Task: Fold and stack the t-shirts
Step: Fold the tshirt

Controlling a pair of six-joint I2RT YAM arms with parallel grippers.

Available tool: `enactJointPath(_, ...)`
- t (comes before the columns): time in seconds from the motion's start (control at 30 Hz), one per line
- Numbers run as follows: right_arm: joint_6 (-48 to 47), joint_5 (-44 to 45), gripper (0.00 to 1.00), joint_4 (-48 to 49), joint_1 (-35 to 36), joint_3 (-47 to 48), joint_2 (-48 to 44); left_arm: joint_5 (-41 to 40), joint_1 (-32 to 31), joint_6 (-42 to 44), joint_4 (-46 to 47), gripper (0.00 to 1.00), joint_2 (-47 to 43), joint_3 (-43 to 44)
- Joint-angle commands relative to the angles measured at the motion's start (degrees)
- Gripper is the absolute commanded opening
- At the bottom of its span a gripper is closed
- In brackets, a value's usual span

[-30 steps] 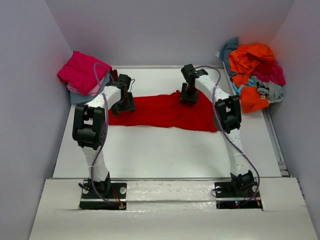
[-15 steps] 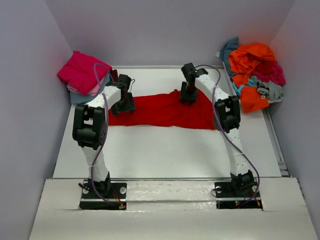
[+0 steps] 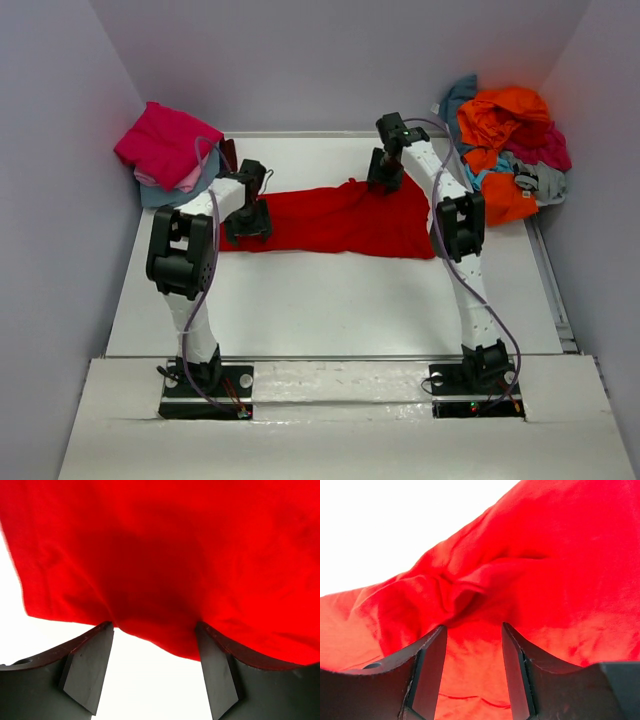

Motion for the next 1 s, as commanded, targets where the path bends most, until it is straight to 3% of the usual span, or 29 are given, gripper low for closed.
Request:
enactJointPath(0.0, -0.58, -1.67, 0.54, 0.54, -0.77, 1.81, 0.35, 2.32, -1.25, 1.01, -1.94, 0.78, -2.56, -2.55)
enactJointPath(0.17, -1.55, -1.67, 0.54, 3.35, -1.38, -1.52, -1.15, 2.06, -4.32, 0.4, -2.73, 0.78, -4.41, -3.08)
enactJointPath(0.63, 1.35, -7.38, 0.55, 3.09, -5.7, 3.74, 3.16, 2.06, -6.61, -0.04, -4.58, 0.78, -6.34, -2.73)
enactJointPath(0.83, 1.08, -8.08, 0.55, 3.71, -5.7, -0.38, -1.76, -2.24, -7.14, -1.01, -4.49, 0.78, -8.01, 1.22)
enactJointPath(0.97, -0.23, -9.49, 0.55, 4.76, -5.7, -7.92, -8.77, -4.97, -7.14, -1.53, -4.32, 0.78, -5.74, 6.58)
